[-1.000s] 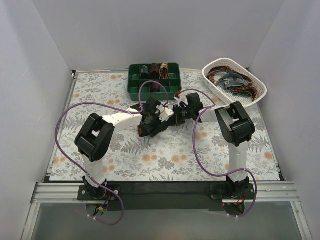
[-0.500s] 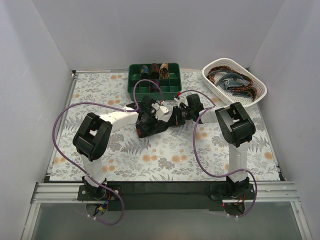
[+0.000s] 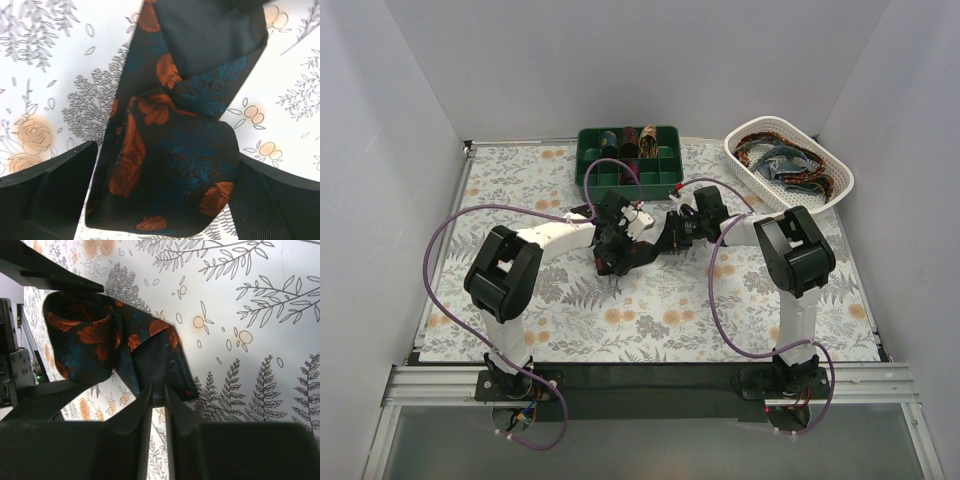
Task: Roll the ties
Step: Roll the tie
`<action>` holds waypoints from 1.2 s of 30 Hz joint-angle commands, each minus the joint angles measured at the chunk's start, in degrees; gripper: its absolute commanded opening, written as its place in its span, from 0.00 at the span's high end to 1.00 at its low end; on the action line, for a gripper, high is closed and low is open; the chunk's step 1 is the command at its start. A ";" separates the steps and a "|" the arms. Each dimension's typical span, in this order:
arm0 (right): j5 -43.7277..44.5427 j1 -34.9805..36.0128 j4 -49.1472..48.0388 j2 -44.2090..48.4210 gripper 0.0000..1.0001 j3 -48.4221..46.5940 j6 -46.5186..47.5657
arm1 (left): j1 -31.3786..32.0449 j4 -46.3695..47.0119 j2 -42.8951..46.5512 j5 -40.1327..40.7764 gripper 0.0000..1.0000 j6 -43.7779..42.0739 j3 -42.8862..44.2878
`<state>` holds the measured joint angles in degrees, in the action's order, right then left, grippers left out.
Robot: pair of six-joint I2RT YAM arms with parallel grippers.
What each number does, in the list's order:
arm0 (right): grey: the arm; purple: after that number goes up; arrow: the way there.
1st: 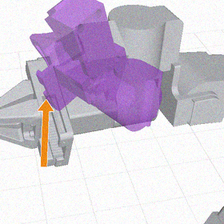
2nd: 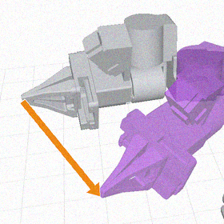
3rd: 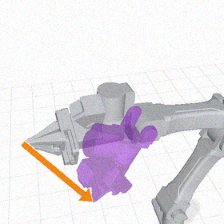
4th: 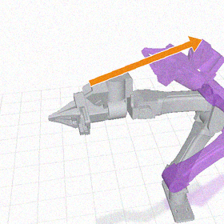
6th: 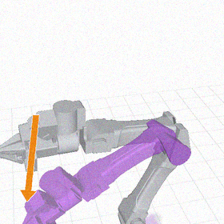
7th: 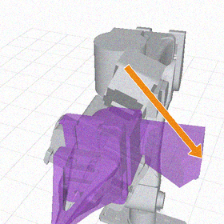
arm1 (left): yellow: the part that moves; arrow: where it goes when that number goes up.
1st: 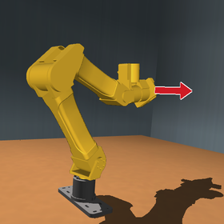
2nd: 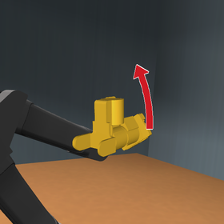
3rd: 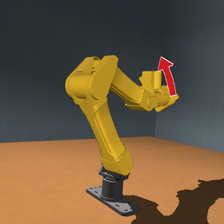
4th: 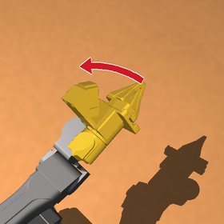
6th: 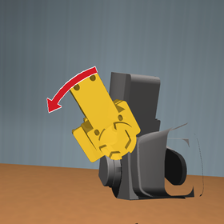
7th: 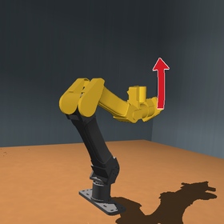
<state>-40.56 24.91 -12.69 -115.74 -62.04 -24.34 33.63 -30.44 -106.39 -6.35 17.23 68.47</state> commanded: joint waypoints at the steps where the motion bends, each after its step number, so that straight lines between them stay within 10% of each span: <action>1: 0.30 0.23 0.56 4.47 0.79 -1.50 0.43 | -0.23 0.55 5.04 2.21 0.02 3.23 2.81; 13: 0.04 1.55 0.73 9.57 0.43 -4.31 -1.76 | -0.32 12.32 15.59 5.65 0.02 26.07 0.45; 36: 1.36 9.37 0.65 -1.67 0.44 -12.31 -2.47 | -15.79 20.94 35.03 -5.77 0.02 58.35 -29.35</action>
<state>-38.96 34.26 -11.55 -116.42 -71.57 -27.03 18.09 -12.91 -71.83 -7.42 72.55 39.97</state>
